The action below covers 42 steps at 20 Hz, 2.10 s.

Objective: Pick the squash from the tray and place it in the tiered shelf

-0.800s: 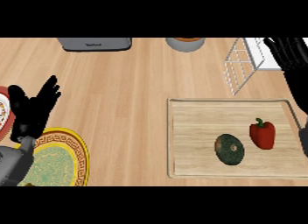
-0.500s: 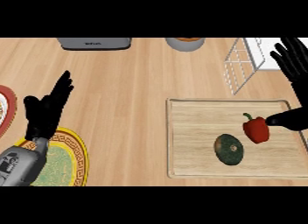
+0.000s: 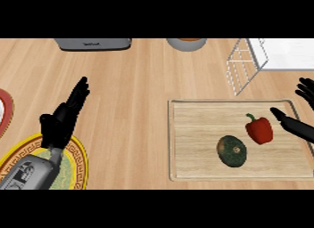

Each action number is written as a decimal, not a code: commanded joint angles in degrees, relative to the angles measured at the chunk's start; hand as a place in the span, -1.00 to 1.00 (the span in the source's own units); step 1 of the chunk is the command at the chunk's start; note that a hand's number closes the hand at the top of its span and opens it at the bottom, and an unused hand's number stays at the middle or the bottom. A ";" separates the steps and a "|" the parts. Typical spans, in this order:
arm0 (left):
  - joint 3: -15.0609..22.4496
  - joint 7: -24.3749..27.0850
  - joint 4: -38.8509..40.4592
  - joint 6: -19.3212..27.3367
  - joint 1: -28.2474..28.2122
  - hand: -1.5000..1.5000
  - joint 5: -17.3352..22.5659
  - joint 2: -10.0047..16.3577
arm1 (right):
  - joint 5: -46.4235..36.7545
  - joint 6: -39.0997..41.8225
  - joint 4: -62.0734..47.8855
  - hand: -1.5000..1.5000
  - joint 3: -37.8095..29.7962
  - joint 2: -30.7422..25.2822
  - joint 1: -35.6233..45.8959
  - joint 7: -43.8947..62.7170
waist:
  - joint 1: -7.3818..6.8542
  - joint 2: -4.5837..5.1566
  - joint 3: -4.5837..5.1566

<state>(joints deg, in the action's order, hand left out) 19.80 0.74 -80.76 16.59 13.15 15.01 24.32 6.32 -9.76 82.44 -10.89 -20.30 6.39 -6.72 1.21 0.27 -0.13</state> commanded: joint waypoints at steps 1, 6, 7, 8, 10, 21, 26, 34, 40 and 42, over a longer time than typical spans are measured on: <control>1.32 1.48 -0.36 0.17 -0.94 0.00 -1.47 -2.32 | 2.35 -2.38 -3.16 -1.00 -3.99 6.54 -5.69 -14.58 | -0.62 -0.24 0.02; -0.13 -1.54 1.52 -0.77 3.44 0.00 -2.41 -3.73 | 7.16 12.25 1.52 -1.00 -1.15 1.30 -6.62 -10.64 | -0.54 -0.31 0.15; 0.60 -0.75 -1.10 -0.67 -1.09 0.00 -2.98 -2.14 | 7.63 15.76 3.22 -1.00 -1.52 -1.79 -10.18 -9.46 | -0.70 -0.47 0.16; -0.25 0.91 -0.85 -0.56 -1.45 0.00 -2.67 -2.31 | 5.75 17.86 1.60 -1.00 -1.39 -4.73 -10.34 -11.38 | -0.88 -0.40 0.15; 0.32 0.49 0.79 0.60 0.16 0.00 -3.96 -4.11 | 3.26 17.16 5.50 -1.00 0.47 -7.91 -8.27 -4.68 | -0.79 -0.35 0.21; -0.48 -0.03 0.75 -1.35 0.19 0.00 -4.92 -4.55 | -4.89 19.96 31.76 -1.00 9.08 -18.12 -9.93 24.90 | -0.74 -0.41 0.34; -1.42 0.39 0.42 -3.12 -1.56 0.00 -4.17 -3.72 | -8.40 25.97 38.66 -1.00 11.30 -25.10 -10.95 33.85 | -0.84 -0.46 0.28; -2.69 -0.36 -0.87 -2.94 -2.17 0.00 -7.56 -6.72 | -10.67 29.44 49.32 -1.00 15.13 -21.25 -7.82 52.15 | -1.10 -0.36 0.16; -3.33 -1.43 0.93 -3.46 -0.24 0.00 -11.47 -10.34 | -16.13 30.26 50.18 -1.00 17.67 -14.35 -3.38 56.08 | -1.20 -0.28 0.16; -7.56 -2.11 1.84 -7.44 1.85 0.00 -9.40 -9.18 | -20.83 31.13 49.97 -1.00 17.92 -11.97 -6.96 52.11 | -1.02 -0.29 0.14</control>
<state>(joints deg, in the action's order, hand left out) 14.30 -1.00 -80.66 10.96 13.14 6.06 16.55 -9.95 20.58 131.23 5.92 -35.41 -0.51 44.66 0.10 -0.04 0.02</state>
